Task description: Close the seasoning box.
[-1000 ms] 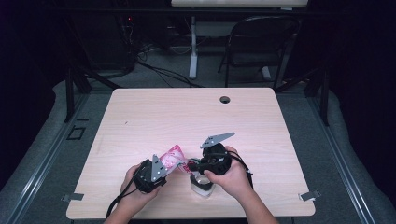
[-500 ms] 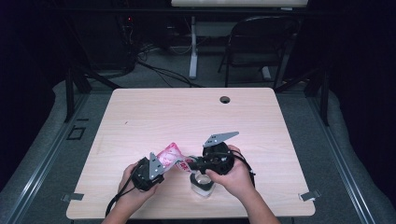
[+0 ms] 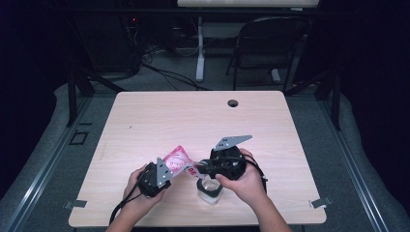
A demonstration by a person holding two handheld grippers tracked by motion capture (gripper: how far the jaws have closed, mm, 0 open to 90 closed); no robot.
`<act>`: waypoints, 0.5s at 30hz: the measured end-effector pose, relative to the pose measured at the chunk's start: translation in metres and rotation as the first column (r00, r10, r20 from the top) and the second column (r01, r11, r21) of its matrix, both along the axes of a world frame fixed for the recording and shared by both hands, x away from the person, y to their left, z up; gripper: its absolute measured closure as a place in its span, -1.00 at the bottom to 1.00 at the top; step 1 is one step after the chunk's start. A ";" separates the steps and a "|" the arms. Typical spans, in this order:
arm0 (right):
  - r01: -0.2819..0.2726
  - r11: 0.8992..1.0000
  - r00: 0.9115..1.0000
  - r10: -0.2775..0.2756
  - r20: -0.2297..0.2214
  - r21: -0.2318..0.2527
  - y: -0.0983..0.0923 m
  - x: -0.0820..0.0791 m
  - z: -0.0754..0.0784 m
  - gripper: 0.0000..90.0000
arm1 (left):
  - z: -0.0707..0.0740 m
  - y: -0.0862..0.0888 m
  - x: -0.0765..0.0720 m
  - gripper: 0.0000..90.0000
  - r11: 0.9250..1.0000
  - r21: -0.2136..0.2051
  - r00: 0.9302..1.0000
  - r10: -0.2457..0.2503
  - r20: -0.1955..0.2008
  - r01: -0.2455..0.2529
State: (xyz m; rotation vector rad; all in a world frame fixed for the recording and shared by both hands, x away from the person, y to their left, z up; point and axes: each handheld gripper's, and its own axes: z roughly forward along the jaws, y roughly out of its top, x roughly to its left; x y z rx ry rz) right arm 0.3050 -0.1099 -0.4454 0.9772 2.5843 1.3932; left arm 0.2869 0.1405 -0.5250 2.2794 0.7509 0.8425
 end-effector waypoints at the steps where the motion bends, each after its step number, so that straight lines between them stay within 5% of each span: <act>1: 0.000 1.000 1.000 0.000 0.008 -0.002 0.000 0.000 0.001 0.58 | 0.000 0.000 0.000 0.29 1.000 0.001 1.000 0.000 -0.001 0.000; 7: 0.005 1.000 0.999 -0.005 0.033 0.013 -0.002 -0.003 0.006 0.59 | -0.001 -0.003 0.000 0.29 1.000 0.025 1.000 -0.005 -0.001 0.005; 15: -0.004 1.000 0.999 0.004 0.049 0.003 -0.003 -0.006 0.009 0.98 | -0.001 -0.006 0.002 0.30 1.000 0.021 1.000 -0.003 0.000 0.003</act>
